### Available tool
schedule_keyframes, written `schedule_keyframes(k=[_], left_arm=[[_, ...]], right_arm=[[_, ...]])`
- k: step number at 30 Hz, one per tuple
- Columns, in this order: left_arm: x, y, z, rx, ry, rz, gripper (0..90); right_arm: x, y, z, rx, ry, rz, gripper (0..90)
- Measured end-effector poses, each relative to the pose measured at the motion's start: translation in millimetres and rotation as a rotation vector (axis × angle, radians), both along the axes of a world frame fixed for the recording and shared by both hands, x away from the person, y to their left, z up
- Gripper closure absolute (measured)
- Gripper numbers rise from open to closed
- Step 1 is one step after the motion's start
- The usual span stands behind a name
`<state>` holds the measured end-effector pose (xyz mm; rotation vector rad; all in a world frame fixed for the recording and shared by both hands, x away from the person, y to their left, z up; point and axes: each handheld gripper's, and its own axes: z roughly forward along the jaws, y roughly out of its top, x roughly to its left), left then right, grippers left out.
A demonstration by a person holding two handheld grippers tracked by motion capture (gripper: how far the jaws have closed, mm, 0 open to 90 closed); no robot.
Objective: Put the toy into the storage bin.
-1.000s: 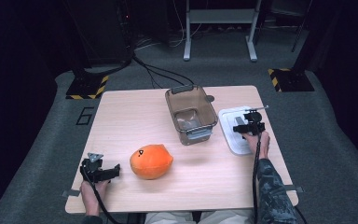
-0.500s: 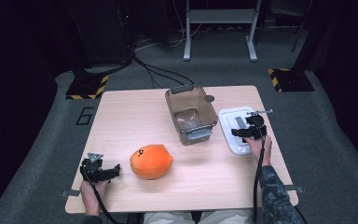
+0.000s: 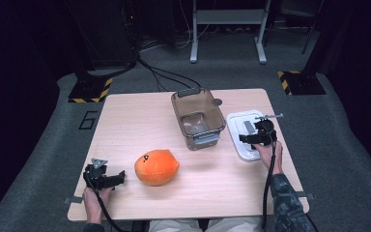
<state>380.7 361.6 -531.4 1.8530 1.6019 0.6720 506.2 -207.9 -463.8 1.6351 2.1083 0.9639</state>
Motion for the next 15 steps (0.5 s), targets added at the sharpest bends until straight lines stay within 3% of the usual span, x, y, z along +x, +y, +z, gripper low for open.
schedule_keyframes(k=[6,9,15], left_arm=[[0.1,-0.1,0.0,0.000,0.002,0.000,0.1],[0.1,-0.1,0.0,0.002,0.003,-0.001,0.1],[0.1,-0.3,0.0,0.001,0.003,-0.002,0.1]], right_arm=[[-1.6,6.0,4.2,0.004,-0.005,0.017,9.0],[-1.7,7.7,8.4,0.008,-0.029,0.040,8.9],[-2.0,16.8,26.1,0.013,-0.058,0.072,8.3]])
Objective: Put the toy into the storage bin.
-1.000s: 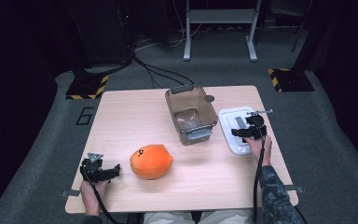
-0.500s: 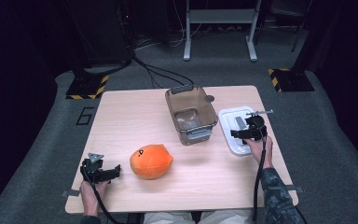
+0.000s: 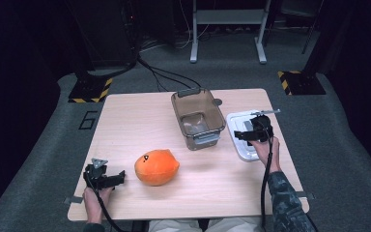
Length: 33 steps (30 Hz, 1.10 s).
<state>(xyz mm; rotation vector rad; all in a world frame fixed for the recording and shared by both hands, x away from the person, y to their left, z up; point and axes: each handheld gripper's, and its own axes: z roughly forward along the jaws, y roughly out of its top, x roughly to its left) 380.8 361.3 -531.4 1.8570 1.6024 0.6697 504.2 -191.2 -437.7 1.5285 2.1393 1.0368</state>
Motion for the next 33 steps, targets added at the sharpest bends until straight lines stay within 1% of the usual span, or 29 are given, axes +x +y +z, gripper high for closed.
schedule_keyframes(k=[1,5,8,10,11,13,15,16,18,19,21,23,24,25,26,27,28,29,30,31,33], left_arm=[[0.0,0.0,0.0,0.000,0.000,0.000,0.1],[0.0,0.0,0.0,0.000,0.000,0.000,0.1],[0.0,0.0,0.0,0.000,0.000,0.000,0.1],[0.0,0.0,0.0,0.000,0.000,0.000,0.1],[0.0,0.0,0.0,0.000,0.000,0.000,0.1],[0.0,0.0,0.0,0.000,0.000,0.000,0.1],[0.1,0.0,0.0,0.000,0.000,0.000,0.0],[0.1,0.0,0.0,0.000,0.000,0.000,0.0],[0.2,-0.1,-0.1,0.000,0.000,0.001,0.0],[0.2,-0.1,0.0,-0.001,0.000,0.001,0.0],[0.2,-0.1,0.0,0.000,0.000,0.000,0.0],[0.2,-0.1,-0.1,-0.001,0.000,0.001,0.0],[0.2,-0.1,0.0,0.000,0.000,0.000,0.0],[0.2,-0.1,-0.1,-0.001,0.000,0.001,0.0],[0.2,-0.1,0.0,0.000,0.000,0.000,0.0],[0.2,-0.1,-0.1,-0.001,0.000,0.001,0.0],[0.2,-0.1,0.0,0.000,0.000,0.000,0.0],[0.2,-0.1,-0.1,0.000,0.000,0.001,0.0],[0.2,-0.1,0.0,0.000,0.000,0.000,0.0],[0.2,-0.2,-0.1,-0.001,-0.001,0.001,0.0],[0.2,-0.1,-0.1,-0.001,0.000,0.000,0.0]], right_arm=[[0.0,0.0,0.0,0.000,0.000,0.000,8.3],[1.2,5.0,10.3,-0.002,-0.013,0.016,8.1],[2.3,8.7,19.5,0.005,-0.022,0.018,8.1],[4.0,10.6,25.8,0.010,-0.033,0.021,8.0],[6.0,12.6,31.3,0.013,-0.043,0.030,8.0],[6.9,14.3,34.1,0.015,-0.041,0.033,8.0],[9.4,18.2,38.9,0.013,-0.056,0.042,8.0],[10.4,21.0,41.1,0.021,-0.048,0.043,7.9],[14.2,25.7,43.6,0.018,-0.056,0.055,7.2],[15.9,28.9,44.7,0.022,-0.047,0.056,6.9],[20.3,34.4,45.3,0.016,-0.050,0.079,6.7],[24.0,40.3,45.8,0.015,-0.042,0.086,6.8],[26.4,42.7,45.8,0.017,-0.046,0.099,7.8],[28.0,45.1,46.0,0.022,-0.041,0.097,9.4],[29.9,47.2,46.2,0.023,-0.038,0.098,12.8],[32.4,48.6,46.0,0.026,-0.045,0.110,14.5],[35.2,50.1,45.8,0.032,-0.042,0.114,16.1],[37.7,51.3,45.6,0.030,-0.033,0.114,20.8],[42.2,53.2,44.5,0.043,-0.021,0.123,27.5],[42.2,53.2,44.5,0.043,-0.021,0.123,27.5],[45.7,54.1,42.5,0.039,-0.013,0.127,34.0]])
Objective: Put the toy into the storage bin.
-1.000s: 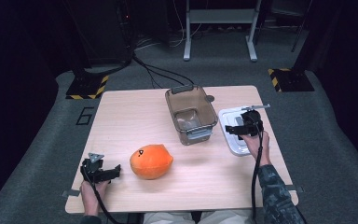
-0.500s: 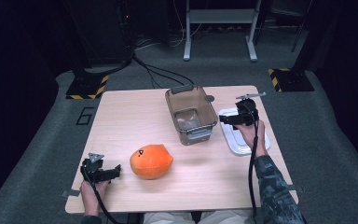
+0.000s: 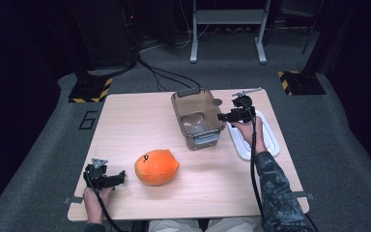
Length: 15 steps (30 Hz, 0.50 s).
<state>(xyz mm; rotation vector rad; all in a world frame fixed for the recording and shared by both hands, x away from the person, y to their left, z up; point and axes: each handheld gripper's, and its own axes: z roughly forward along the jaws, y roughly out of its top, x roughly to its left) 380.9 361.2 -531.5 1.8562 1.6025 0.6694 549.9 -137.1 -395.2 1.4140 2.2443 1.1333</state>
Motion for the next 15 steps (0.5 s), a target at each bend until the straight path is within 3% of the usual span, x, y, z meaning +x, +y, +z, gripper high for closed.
schedule_keyframes(k=[7,11,15], left_arm=[[-0.1,-0.1,0.4,-0.002,-0.004,-0.026,0.5],[-2.5,2.8,2.1,-0.046,-0.025,-0.019,0.9],[-7.7,4.4,15.8,-0.086,-0.052,-0.042,1.0]], right_arm=[[-1.6,4.9,-7.0,0.004,0.020,-0.005,47.2],[-2.4,6.8,-11.2,-0.006,0.024,-0.017,53.7],[-3.0,10.1,-14.9,-0.013,0.023,-0.013,61.1]])
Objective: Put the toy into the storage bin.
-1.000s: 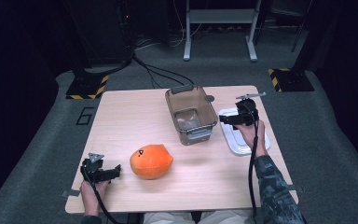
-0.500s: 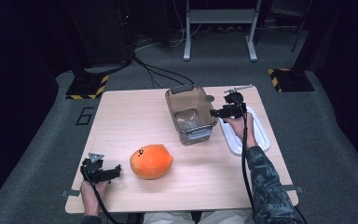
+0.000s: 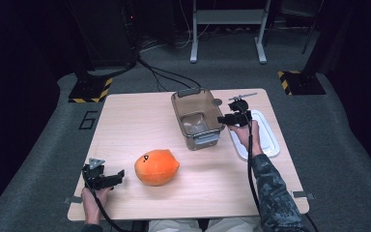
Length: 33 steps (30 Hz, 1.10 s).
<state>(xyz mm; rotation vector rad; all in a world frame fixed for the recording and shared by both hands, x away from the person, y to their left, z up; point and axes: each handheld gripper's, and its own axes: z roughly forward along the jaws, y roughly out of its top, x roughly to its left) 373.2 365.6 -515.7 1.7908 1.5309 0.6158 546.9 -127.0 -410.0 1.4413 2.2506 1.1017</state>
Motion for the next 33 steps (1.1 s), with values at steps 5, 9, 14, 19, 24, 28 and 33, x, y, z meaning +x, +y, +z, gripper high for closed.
schedule_keyframes(k=[5,9,14,19,24,28,33], left_arm=[[-6.3,-2.2,21.6,-0.033,-0.031,-0.040,0.7],[-9.3,-7.0,35.8,-0.061,-0.049,-0.073,0.3],[-9.6,-13.1,47.1,-0.075,-0.056,-0.117,0.1],[-10.8,-20.5,63.5,-0.080,-0.078,-0.160,0.1],[-12.7,-37.7,78.5,-0.069,-0.096,-0.230,0.4],[-11.9,-55.6,84.8,-0.068,-0.095,-0.296,0.8],[-3.2,-83.5,86.0,-0.040,-0.070,-0.392,1.2]], right_arm=[[-1.7,6.0,-0.7,-0.010,0.001,-0.016,67.8],[-2.2,8.3,-1.8,-0.022,-0.004,-0.021,70.1],[-2.7,9.4,-1.4,-0.026,-0.005,-0.038,72.1],[-3.0,10.2,-1.2,-0.028,-0.002,-0.047,73.5],[-3.6,10.1,-1.7,-0.029,-0.011,-0.053,73.4],[-4.3,10.7,-1.4,-0.030,-0.013,-0.061,73.3],[-5.9,12.0,0.1,-0.024,-0.006,-0.080,73.5]])
